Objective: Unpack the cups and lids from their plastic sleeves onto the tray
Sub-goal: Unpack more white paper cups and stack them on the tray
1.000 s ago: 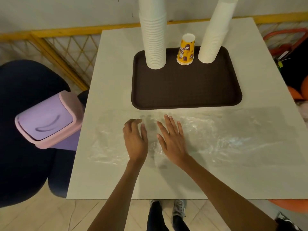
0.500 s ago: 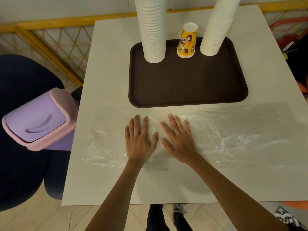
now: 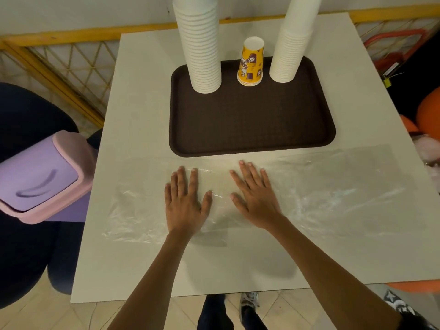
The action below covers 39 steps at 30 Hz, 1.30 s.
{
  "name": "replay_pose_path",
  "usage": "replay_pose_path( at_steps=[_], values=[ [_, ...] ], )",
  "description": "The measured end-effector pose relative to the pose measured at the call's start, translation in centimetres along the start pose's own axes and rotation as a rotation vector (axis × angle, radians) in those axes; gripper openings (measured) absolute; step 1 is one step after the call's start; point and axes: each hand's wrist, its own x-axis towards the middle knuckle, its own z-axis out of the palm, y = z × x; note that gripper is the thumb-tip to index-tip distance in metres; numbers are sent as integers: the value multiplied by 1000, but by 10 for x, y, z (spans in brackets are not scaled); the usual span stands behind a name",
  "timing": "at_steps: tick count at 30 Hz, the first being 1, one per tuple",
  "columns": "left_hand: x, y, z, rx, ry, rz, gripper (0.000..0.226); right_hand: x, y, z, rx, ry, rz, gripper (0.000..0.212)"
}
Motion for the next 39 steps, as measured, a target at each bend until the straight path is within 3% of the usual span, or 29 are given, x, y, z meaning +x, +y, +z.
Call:
replay_pose_path(
  at_steps=[6, 14, 18, 23, 27, 30, 33, 36, 39],
  values=[
    [0, 1, -2, -9, -21, -21, 74, -9, 41, -14, -65, -26, 85, 68],
    [5, 8, -8, -118, -32, -49, 79, -12, 36, -18, 12, -16, 74, 69],
    [14, 27, -24, -212, 1, -160, 74, -8, 21, -33, 180, 137, 85, 55],
    [9, 84, -36, -508, 236, -72, 53, 2, 12, -55, 303, 283, 97, 41],
    [-5, 142, -28, -682, 156, -14, 40, 2, 31, -72, 208, 389, 118, 28],
    [-10, 170, -14, -686, 81, 0, 45, -3, 67, -89, 160, 505, 255, 23],
    [-10, 176, 3, -567, 120, 49, 40, -17, 105, -108, 152, 509, 436, 25],
    [-5, 176, 21, -411, 166, 75, 41, -31, 141, -124, 166, 319, 630, 35],
    [-4, 181, 30, -264, 105, 23, 52, -44, 171, -130, 205, 175, 785, 49]
  ],
)
